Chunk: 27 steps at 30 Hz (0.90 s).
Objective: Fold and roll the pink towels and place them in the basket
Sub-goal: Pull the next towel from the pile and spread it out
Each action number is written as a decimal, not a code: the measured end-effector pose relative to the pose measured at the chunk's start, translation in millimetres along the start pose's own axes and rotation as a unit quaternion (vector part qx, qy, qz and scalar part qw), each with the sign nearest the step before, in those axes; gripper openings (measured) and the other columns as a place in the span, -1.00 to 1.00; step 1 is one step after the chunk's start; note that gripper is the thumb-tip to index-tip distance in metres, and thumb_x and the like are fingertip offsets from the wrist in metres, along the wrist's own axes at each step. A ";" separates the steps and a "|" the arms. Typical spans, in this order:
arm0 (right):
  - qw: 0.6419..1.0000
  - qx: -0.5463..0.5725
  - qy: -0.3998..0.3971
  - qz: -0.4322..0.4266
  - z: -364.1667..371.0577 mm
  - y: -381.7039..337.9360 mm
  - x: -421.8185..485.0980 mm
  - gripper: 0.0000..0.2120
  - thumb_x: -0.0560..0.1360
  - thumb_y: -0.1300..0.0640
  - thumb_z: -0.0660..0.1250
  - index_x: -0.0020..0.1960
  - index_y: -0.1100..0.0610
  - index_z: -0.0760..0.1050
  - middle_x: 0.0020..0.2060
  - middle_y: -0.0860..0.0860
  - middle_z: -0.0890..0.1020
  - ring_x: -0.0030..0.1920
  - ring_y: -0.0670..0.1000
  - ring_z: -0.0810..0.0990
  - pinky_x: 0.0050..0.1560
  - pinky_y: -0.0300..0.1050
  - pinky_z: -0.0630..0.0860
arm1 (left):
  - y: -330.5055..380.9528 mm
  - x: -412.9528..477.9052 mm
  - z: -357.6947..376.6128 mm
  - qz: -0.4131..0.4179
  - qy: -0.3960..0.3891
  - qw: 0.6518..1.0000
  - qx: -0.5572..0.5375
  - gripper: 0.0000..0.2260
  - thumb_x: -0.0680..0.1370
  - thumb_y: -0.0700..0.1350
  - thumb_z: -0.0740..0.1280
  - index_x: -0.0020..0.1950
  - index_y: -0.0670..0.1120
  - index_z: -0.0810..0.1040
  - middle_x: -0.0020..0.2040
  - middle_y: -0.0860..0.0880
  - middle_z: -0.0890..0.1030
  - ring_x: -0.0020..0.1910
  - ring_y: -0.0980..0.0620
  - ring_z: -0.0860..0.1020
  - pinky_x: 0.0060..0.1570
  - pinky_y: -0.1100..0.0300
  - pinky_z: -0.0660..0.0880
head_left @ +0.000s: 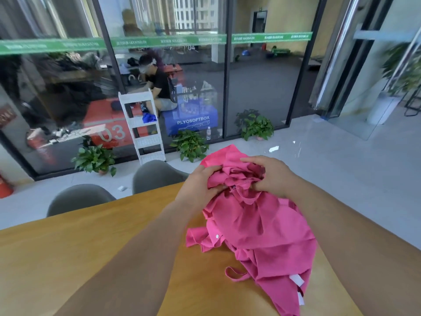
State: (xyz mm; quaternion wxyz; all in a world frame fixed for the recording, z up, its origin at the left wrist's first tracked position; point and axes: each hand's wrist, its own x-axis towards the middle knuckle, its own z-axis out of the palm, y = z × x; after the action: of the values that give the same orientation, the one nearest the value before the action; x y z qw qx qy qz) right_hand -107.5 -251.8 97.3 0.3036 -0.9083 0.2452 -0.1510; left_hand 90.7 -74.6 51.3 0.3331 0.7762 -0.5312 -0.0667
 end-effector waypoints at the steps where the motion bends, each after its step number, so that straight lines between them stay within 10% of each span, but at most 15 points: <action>1: 1.000 0.002 0.007 -0.012 1.9 -18.4 -1.1 -0.23 0.31 0.26 0.61 0.47 -0.12 0.54 0.24 -0.19 0.57 0.22 -0.14 0.55 0.05 -0.63 0.30 | -1.3 -7.4 -15.2 0.002 0.012 1.000 0.002 -0.47 0.55 0.21 0.49 0.50 0.22 0.48 0.19 0.06 0.53 0.18 -0.03 0.57 0.23 0.04 0.52; 16: 0.986 0.128 -0.008 -0.102 159.5 -298.9 -20.1 -0.13 0.11 -0.06 0.65 0.41 -0.27 0.54 0.24 -0.17 0.67 0.21 -0.06 0.66 0.29 0.05 0.59 | -94.5 -216.3 -264.1 -0.072 0.138 0.987 0.036 -0.42 0.54 0.27 0.46 0.53 0.19 0.46 0.14 0.09 0.45 0.15 0.06 0.47 0.21 0.11 0.42; 27: 0.960 0.237 -0.134 -0.069 323.2 -407.4 -67.9 -0.27 0.31 0.14 0.70 0.43 -0.09 0.57 0.07 -0.13 0.75 0.06 -0.14 0.71 0.22 0.05 0.65 | -188.6 -373.3 -345.7 -0.196 0.120 0.970 0.074 -0.38 0.44 0.49 0.29 0.42 0.24 0.54 0.05 0.05 0.46 0.09 -0.03 0.52 0.11 0.10 0.39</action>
State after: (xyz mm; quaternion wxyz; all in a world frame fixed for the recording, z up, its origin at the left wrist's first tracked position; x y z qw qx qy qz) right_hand 116.8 222.3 94.8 0.5289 -0.8370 0.0965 -0.1019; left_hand 236.7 444.4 112.9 0.3160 0.8902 -0.3281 0.0023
